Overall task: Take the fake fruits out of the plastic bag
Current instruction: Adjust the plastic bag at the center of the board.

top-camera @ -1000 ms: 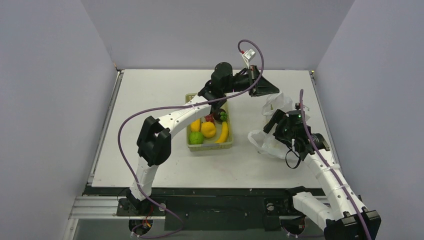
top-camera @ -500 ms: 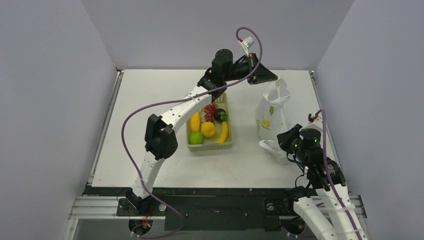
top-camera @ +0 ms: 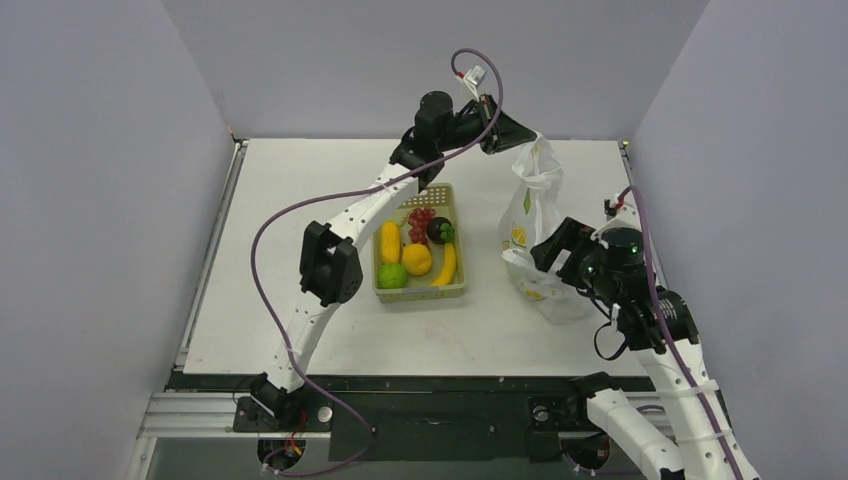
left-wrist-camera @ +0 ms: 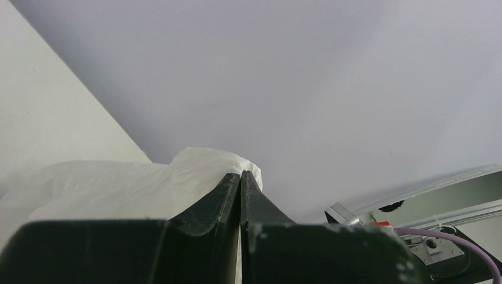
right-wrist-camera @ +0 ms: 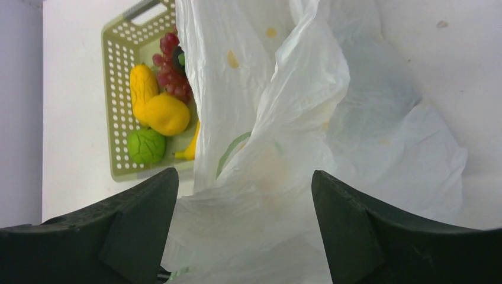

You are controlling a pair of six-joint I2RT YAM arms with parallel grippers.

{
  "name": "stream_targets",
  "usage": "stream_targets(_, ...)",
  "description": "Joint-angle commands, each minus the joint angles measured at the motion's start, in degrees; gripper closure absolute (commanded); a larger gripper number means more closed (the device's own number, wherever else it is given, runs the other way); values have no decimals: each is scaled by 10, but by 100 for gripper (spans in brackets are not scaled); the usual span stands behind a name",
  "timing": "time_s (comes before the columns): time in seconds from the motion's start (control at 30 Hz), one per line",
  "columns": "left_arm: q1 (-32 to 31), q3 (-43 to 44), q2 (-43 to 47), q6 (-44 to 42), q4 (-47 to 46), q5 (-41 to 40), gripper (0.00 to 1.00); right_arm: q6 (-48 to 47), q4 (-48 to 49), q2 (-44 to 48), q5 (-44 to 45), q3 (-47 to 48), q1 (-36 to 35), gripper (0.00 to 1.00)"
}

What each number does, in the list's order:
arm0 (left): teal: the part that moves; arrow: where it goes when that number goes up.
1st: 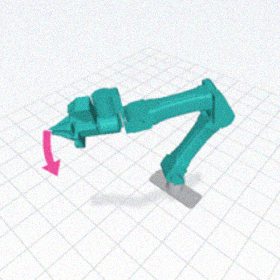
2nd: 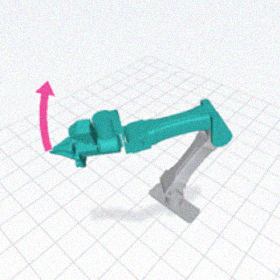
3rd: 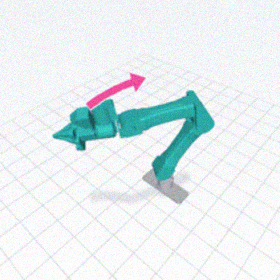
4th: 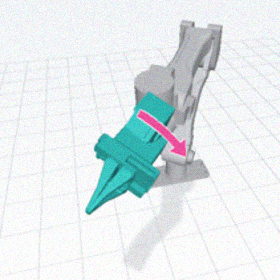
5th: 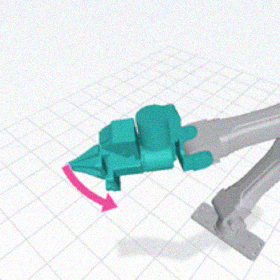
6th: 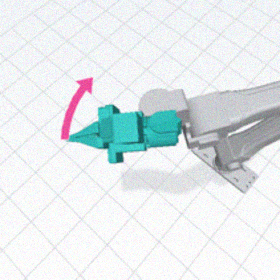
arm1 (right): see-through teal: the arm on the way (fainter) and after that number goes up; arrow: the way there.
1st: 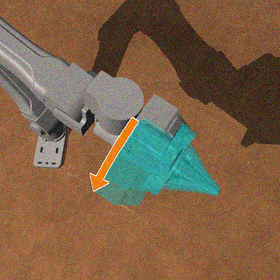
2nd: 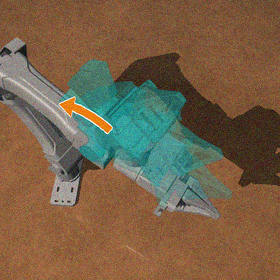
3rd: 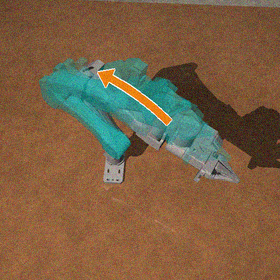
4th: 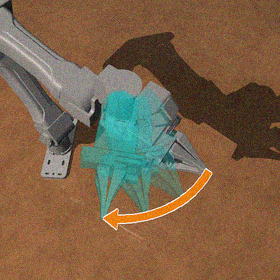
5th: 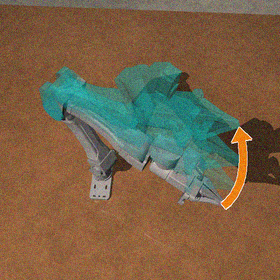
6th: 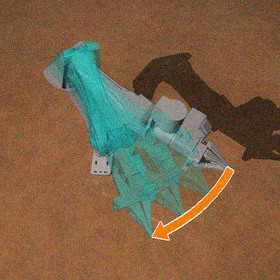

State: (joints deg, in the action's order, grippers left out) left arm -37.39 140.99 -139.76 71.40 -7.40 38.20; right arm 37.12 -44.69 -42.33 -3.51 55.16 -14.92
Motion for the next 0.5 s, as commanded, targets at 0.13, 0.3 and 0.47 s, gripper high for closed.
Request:
stream_targets(0.13,-5,-41,48,-8,-54,4,100,-50,-93,-6,-20,66,-58,16)
stream_targets(0.3,-6,-40,47,-6,-54,0,100,-61,-109,28,-2,89,-72,14)
stream_targets(0.47,-8,-38,45,-6,-50,-2,100,-111,-92,29,-63,126,-82,13)
